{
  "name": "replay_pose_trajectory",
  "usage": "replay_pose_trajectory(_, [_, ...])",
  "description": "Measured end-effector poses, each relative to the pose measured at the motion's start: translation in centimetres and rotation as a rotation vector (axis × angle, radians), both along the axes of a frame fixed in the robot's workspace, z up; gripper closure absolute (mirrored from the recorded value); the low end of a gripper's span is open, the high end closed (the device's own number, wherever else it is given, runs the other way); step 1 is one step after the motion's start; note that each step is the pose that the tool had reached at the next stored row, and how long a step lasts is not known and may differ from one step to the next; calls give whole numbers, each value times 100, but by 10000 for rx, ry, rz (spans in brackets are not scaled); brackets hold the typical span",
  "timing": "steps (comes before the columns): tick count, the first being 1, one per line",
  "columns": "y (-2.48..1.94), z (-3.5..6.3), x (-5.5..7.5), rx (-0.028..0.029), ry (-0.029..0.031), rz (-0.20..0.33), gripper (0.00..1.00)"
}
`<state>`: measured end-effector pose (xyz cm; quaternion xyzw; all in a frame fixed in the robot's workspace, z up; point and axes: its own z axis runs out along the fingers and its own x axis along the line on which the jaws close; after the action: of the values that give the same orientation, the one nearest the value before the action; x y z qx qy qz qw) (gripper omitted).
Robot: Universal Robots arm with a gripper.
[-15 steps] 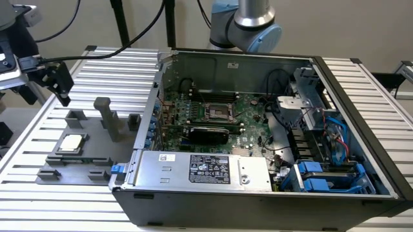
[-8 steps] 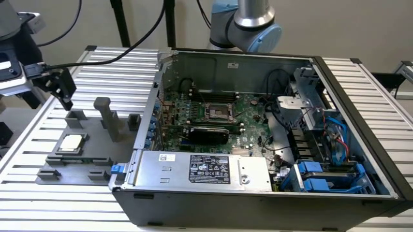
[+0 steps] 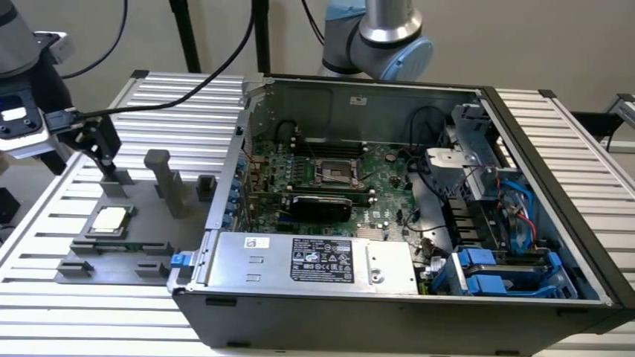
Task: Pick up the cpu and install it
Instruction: 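Pick up the cpu and move it towards the insertion slot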
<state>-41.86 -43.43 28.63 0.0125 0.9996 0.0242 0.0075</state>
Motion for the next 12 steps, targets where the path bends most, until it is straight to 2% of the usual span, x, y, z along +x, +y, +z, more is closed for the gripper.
replay_pose_trajectory(12, [-12, -217, 0, -1, 1, 69, 23])
